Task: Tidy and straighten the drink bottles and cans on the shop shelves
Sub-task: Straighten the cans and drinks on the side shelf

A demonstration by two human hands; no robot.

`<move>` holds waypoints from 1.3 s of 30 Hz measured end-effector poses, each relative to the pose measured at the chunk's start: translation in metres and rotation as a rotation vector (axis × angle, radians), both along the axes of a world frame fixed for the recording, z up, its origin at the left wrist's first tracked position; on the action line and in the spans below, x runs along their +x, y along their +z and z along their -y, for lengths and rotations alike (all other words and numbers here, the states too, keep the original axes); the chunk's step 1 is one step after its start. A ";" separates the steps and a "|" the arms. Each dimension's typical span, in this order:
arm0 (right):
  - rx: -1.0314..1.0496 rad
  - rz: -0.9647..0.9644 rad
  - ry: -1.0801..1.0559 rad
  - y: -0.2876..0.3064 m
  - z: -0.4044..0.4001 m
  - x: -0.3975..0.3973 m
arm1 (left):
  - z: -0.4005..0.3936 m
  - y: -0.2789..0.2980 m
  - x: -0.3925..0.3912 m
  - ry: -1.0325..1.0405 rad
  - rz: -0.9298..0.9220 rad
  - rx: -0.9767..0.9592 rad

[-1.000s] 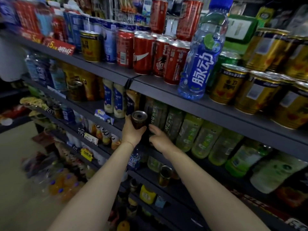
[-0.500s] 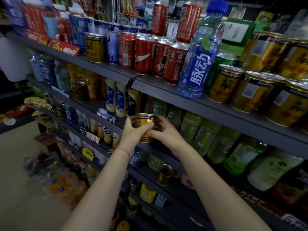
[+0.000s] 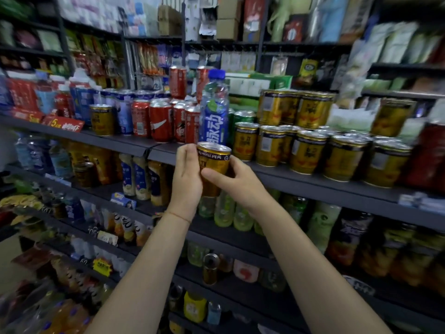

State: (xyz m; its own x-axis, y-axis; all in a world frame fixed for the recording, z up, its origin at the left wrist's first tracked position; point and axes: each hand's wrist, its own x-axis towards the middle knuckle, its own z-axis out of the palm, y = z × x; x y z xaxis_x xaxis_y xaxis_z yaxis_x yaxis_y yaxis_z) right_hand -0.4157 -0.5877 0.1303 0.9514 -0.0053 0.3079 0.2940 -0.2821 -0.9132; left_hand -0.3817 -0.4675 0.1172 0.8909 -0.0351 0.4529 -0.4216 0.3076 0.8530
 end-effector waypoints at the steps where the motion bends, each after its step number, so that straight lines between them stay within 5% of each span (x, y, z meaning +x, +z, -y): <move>1: -0.004 0.025 -0.037 0.007 0.006 -0.006 | 0.009 0.006 -0.002 0.003 0.031 -0.004; 11: -0.156 0.286 -0.396 0.054 0.088 -0.037 | 0.094 0.060 -0.008 -0.205 0.215 -0.001; 14: -0.156 0.357 -0.541 0.073 0.115 -0.029 | 0.111 0.071 0.012 -0.109 0.290 0.234; 18: -0.147 0.388 -0.648 0.103 0.146 -0.017 | 0.125 0.055 0.048 0.332 0.572 0.857; 21: -0.177 0.344 -0.722 0.114 0.163 -0.001 | 0.130 0.042 0.057 0.490 0.679 1.041; 39: -0.477 0.207 -0.869 0.108 0.164 0.066 | 0.136 0.033 0.061 0.559 0.688 0.966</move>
State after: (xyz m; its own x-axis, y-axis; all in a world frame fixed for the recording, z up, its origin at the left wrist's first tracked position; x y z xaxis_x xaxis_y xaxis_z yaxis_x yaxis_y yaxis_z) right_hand -0.3499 -0.7520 0.2387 0.6038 -0.5041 0.6175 -0.0468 -0.7957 -0.6039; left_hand -0.3209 -0.6034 0.1505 0.4886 -0.3031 0.8182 -0.7269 -0.6601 0.1896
